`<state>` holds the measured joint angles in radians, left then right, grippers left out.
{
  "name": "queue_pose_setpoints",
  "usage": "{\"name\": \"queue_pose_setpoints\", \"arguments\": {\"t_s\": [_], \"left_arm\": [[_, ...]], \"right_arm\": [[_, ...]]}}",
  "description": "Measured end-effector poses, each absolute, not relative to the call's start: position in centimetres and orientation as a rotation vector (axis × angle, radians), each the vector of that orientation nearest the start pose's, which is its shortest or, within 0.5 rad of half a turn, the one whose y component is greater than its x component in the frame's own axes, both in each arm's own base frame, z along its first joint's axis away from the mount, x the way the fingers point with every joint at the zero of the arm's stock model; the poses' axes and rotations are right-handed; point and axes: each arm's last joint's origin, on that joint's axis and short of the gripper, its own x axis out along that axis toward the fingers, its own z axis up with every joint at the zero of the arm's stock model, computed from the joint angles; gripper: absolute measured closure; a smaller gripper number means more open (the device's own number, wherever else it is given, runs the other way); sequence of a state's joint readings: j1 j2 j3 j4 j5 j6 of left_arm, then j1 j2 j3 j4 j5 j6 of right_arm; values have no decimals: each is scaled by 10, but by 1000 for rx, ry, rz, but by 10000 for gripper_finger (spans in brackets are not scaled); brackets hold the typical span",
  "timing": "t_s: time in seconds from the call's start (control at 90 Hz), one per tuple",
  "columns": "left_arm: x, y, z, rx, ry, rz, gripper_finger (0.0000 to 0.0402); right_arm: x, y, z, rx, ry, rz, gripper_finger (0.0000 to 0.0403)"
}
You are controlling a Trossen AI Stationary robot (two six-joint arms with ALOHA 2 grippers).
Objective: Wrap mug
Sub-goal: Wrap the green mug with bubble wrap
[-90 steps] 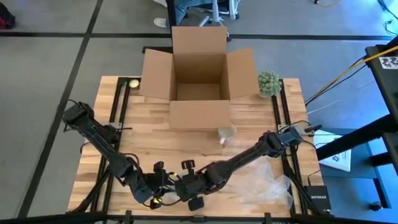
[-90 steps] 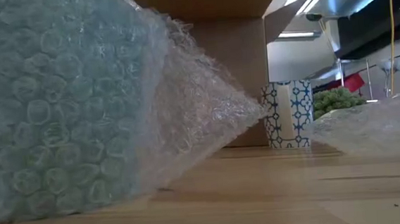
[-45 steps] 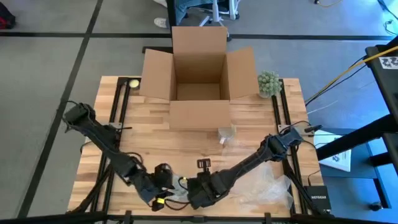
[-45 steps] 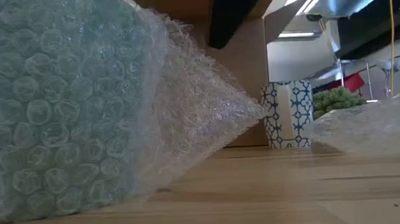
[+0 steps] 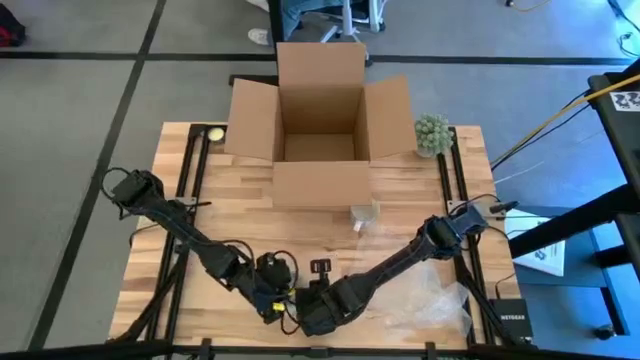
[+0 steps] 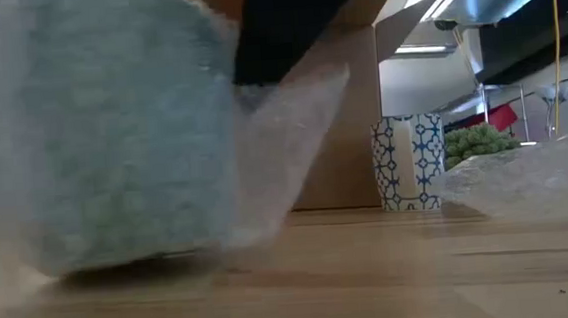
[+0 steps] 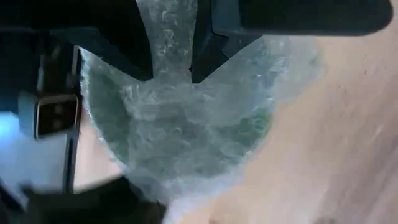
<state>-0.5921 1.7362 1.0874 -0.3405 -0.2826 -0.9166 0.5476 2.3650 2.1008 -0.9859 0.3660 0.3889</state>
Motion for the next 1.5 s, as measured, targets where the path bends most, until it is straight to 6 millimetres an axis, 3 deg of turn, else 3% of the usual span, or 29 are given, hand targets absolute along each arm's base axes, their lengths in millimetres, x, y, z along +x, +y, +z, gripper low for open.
{"name": "queue_pose_setpoints", "arguments": {"t_s": [0.478, 0.756, 0.922, 1.222, 1.5], "left_arm": [[309, -193, 160, -367, 924, 67, 304], [310, -195, 159, -274, 920, -3, 304], [303, -192, 173, -285, 912, -22, 304], [279, -194, 220, -222, 808, -93, 304], [267, -189, 230, -185, 839, -70, 304]], "right_arm": [[426, 246, 178, -181, 1097, -49, 402], [427, 247, 177, -181, 1085, -42, 402], [428, 247, 177, -184, 1076, -49, 402], [428, 245, 176, -193, 1083, -62, 402], [427, 245, 175, -196, 1092, -61, 402]]}}
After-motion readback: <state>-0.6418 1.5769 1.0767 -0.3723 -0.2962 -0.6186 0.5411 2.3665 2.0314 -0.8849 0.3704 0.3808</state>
